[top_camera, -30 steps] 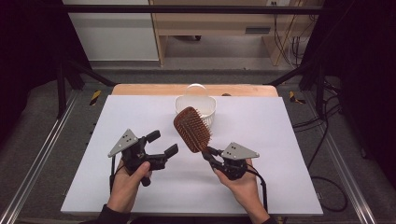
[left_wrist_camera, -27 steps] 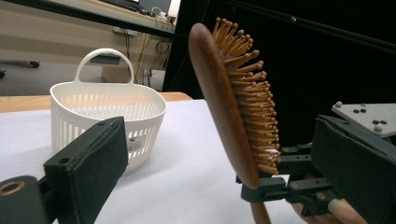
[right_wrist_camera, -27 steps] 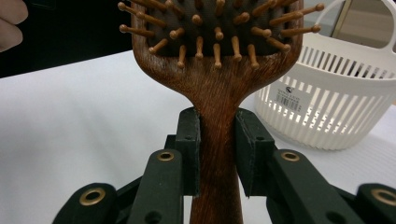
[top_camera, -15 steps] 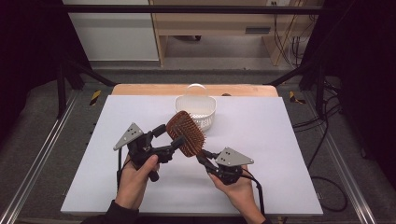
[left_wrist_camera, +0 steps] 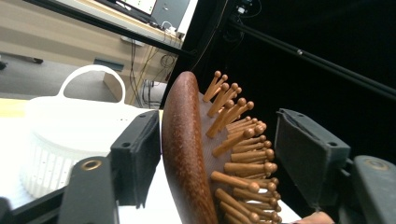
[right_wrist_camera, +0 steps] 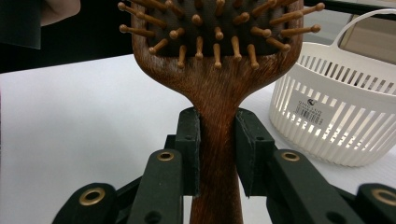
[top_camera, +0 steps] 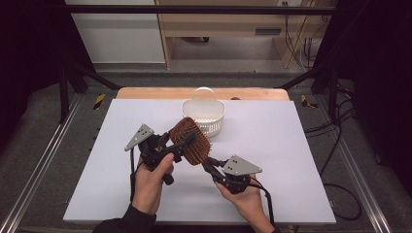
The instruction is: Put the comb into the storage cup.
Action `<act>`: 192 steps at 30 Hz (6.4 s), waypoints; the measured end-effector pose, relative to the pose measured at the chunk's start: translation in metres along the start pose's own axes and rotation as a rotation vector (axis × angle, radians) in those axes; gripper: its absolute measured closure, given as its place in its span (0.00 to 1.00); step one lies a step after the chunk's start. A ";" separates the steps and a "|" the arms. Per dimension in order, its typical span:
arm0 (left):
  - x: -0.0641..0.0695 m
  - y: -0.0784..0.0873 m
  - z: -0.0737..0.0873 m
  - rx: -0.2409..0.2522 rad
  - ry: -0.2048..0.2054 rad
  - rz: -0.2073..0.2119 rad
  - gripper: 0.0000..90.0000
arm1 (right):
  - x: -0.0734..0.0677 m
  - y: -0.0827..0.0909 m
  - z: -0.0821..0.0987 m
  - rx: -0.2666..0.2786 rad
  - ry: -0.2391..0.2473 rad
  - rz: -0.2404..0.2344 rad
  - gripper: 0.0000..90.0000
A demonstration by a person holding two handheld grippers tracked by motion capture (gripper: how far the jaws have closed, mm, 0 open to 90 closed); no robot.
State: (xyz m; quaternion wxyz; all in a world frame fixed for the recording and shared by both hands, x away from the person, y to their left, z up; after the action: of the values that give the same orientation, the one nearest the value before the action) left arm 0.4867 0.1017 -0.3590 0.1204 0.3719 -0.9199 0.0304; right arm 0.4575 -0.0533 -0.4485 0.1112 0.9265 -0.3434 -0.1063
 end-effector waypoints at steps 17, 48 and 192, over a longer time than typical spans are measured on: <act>0.001 -0.004 0.003 -0.001 0.037 0.003 0.48 | 0.001 0.000 0.000 0.013 -0.016 -0.004 0.81; 0.003 -0.009 -0.030 -0.003 -0.086 -0.030 0.57 | 0.027 0.012 0.001 0.072 -0.137 0.000 0.29; -0.079 -0.147 -0.088 0.072 -0.121 -0.232 0.55 | 0.092 0.081 0.045 0.161 -0.146 0.220 0.04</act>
State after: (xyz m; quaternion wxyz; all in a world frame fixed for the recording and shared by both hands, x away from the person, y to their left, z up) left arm 0.6612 0.0621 -0.2980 0.0541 0.4810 -0.8746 0.0271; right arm 0.4640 -0.1804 -0.4795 0.0223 0.8790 -0.4574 -0.1329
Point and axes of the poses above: each handheld gripper's, and its own axes: y roughly backward along the jaws, z roughly out of its underside, x roughly to its right, the point moved 6 cm from there along -y, roughly forward along the jaws, and after that the axes turned 11 degrees about -y, right-handed, at the moved point
